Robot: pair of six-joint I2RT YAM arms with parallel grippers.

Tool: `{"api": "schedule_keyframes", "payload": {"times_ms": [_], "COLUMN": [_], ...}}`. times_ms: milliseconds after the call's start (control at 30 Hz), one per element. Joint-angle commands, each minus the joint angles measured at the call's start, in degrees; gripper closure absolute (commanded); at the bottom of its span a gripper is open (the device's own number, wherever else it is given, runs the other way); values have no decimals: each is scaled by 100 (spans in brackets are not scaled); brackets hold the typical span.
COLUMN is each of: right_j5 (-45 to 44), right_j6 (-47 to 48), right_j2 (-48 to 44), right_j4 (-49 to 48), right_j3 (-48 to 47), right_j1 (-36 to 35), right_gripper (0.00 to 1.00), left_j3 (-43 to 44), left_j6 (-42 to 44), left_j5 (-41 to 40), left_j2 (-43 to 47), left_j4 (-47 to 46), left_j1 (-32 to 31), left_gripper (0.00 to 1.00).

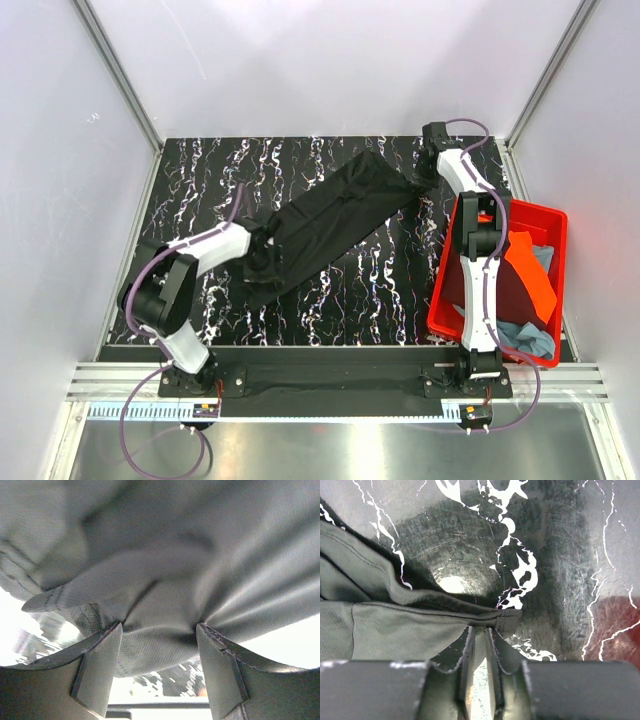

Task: Fold and stack the t-shirts
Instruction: Fold the tshirt

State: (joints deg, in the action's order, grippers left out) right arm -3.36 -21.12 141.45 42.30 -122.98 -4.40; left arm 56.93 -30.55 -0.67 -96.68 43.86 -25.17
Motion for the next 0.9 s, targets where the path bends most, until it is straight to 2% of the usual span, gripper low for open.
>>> {"api": "schedule_keyframes", "payload": {"times_ms": [0,67,233,367,500,700,867], "right_j5": [80,194,625,1273,2099,2611,2621], "right_j6": [240,232,144,12,-364,-963,-1095], "right_j2": [-151,-406,-890,-1496,-1489,-1322,-901], "right_j4": [208,217,454,182,-20,-521,-592], "right_j3": [-244,-122,-34,423,494,740,503], "right_j1": [1,1,-8,-157,-394,-711,-869], "right_gripper": [77,71,57,44,36,39,44], "left_j3": [-323,-261,-6,475,819,926,864], "left_j6": [-689,-899,-1059,-893,-646,-426,-330], "left_j5": [831,1006,1236,439,76,-504,-540], "left_j2": [9,254,913,1459,1819,2031,2101], "left_j4": [-17,-44,-44,447,781,1081,1073], "left_j1": [-584,-909,-1166,-1157,-1157,-1140,-877], "left_gripper": [33,33,30,26,24,23,23]}}
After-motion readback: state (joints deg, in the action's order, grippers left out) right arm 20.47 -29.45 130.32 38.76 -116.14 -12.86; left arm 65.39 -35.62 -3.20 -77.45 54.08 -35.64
